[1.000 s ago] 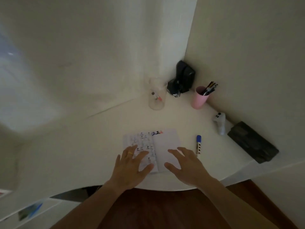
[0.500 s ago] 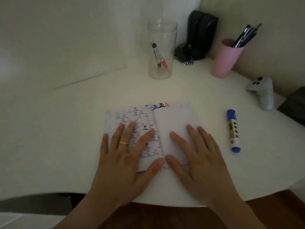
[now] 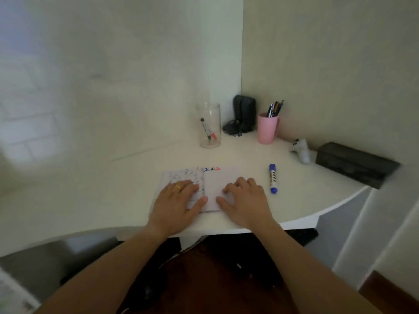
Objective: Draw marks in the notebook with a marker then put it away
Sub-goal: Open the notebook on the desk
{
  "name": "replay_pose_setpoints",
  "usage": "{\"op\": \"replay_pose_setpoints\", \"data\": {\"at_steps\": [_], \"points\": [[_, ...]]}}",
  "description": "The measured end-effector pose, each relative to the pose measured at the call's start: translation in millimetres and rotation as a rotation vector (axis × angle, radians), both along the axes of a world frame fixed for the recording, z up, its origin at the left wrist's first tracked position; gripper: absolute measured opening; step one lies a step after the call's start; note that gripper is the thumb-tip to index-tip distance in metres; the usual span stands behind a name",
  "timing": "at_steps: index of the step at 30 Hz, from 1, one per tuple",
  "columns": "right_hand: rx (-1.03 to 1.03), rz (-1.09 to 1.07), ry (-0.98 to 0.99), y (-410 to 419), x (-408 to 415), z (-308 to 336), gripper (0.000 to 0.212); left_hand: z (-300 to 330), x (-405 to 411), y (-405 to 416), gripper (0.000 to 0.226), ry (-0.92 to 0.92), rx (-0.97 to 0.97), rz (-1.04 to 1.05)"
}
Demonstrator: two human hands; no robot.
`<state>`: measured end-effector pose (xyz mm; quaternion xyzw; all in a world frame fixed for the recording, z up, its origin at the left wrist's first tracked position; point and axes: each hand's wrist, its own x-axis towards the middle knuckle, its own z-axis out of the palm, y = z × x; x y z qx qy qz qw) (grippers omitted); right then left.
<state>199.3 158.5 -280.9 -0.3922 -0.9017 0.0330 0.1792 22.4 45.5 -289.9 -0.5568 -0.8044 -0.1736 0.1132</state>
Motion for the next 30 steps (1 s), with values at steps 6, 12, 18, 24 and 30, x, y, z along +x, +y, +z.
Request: {"op": "replay_pose_setpoints", "data": {"at_steps": [6, 12, 18, 24, 30], "points": [[0.019, -0.003, 0.011, -10.7, 5.8, 9.3, 0.047, 9.8, 12.7, -6.0, 0.064, -0.051, 0.019, 0.003], [0.022, 0.020, -0.014, -1.0, 1.8, 0.9, 0.050, 8.1, 4.5, -4.9, 0.063, -0.002, -0.053, -0.097], [0.209, -0.113, 0.203, 13.2, 4.2, -6.0, 0.045, 4.9, -6.0, 2.3, 0.071, -0.008, -0.168, -0.160], [0.176, -0.374, 0.027, 53.8, 17.4, 17.5, 0.045, 0.7, -9.4, 7.7, 0.072, -0.015, -0.202, -0.143], [0.003, -0.333, -0.151, 69.3, 7.3, 1.6, 0.025, -3.3, -8.9, 10.2, 0.073, -0.020, -0.214, -0.118]]}}
